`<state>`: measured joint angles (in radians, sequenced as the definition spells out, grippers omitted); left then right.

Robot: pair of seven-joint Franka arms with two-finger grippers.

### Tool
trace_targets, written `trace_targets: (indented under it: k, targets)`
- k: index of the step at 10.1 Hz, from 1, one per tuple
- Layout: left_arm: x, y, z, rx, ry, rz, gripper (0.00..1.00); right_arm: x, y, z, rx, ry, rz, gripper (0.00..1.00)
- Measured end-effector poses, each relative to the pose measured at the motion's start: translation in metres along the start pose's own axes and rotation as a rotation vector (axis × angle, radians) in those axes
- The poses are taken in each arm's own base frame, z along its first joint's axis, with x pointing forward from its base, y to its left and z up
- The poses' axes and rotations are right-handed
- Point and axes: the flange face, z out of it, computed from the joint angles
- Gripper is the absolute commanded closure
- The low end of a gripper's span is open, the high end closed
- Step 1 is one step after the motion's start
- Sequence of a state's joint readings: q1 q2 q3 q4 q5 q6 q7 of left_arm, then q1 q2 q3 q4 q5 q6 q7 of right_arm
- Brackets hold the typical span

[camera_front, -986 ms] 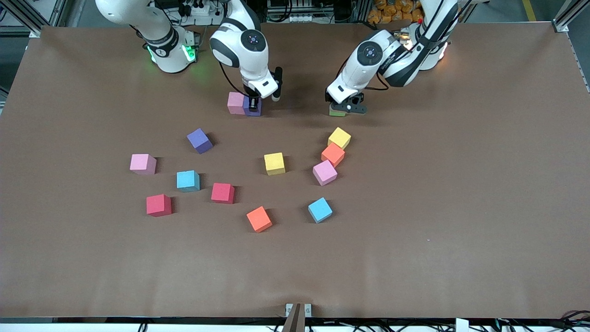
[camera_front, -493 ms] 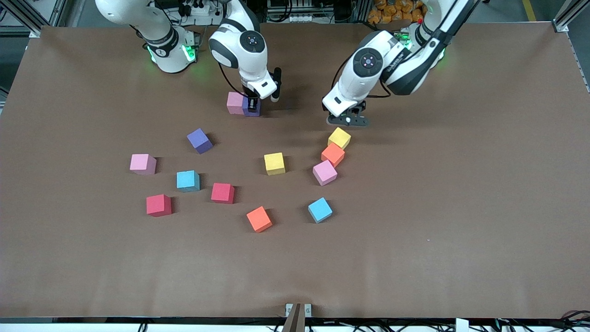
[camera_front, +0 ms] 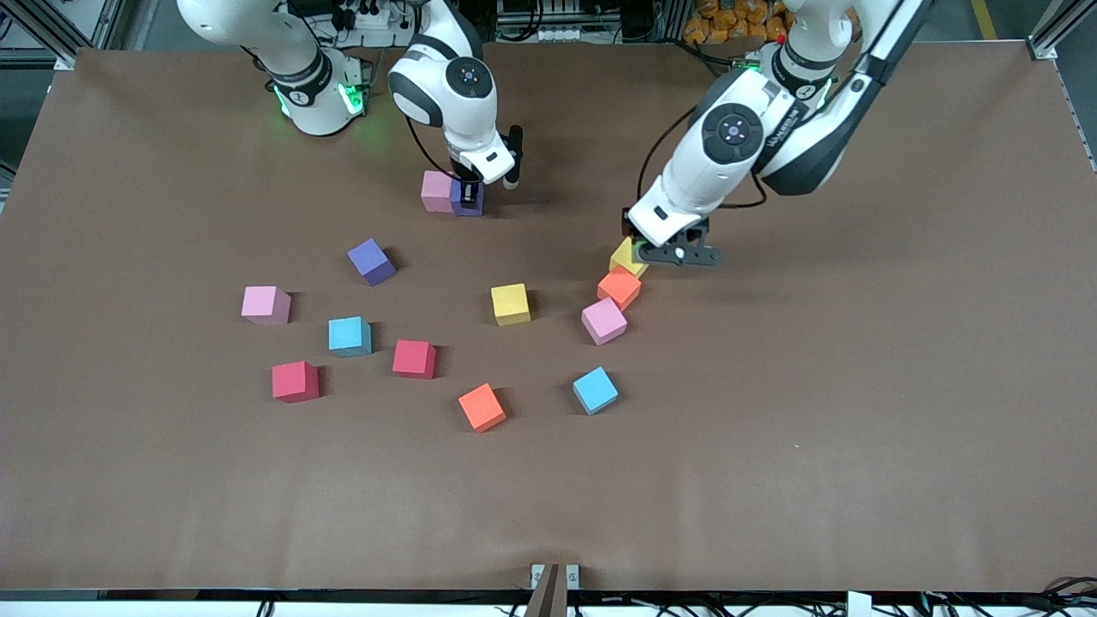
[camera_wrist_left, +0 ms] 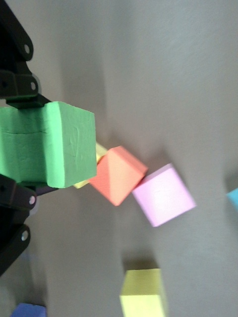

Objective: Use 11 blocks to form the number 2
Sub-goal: 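Lift the green cube with the left gripper while the right gripper withdraws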

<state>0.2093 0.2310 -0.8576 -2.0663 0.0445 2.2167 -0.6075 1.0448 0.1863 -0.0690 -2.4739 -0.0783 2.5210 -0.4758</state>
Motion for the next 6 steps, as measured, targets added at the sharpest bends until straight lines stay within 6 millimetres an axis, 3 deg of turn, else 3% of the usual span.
trace_targets:
  k: [4, 6]
  targets:
    - [0.03, -0.004, -0.021, 0.058, -0.024, 0.019, 0.92, 0.002, -0.004, 0.0, 0.0, -0.001, -0.01, 0.0]
    - [0.036, 0.0, -0.014, 0.104, -0.021, 0.056, 0.94, 0.003, -0.005, 0.0, -0.001, 0.0, -0.011, 0.0]
